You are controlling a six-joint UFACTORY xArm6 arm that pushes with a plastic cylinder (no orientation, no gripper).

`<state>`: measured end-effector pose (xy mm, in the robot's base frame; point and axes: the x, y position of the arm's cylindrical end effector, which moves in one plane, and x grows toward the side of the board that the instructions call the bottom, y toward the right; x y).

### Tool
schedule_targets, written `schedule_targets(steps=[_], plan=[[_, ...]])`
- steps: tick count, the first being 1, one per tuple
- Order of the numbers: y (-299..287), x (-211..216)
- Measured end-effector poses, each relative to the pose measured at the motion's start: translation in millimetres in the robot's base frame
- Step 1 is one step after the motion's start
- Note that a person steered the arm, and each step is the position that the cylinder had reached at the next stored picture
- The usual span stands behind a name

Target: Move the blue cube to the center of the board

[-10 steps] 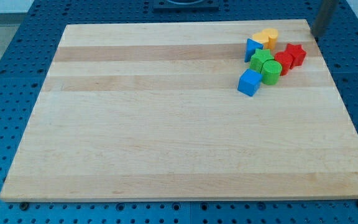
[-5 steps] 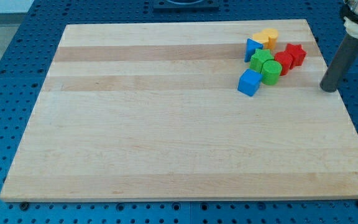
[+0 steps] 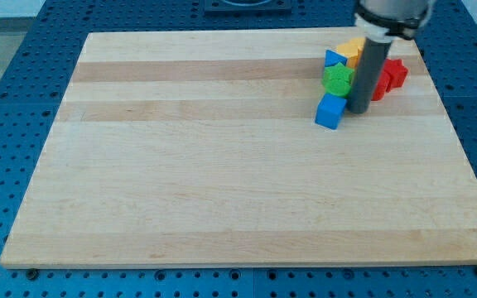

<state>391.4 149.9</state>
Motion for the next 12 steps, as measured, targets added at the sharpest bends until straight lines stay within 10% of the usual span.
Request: schedule_targets(steps=[12], plan=[[-115.3, 36.2]])
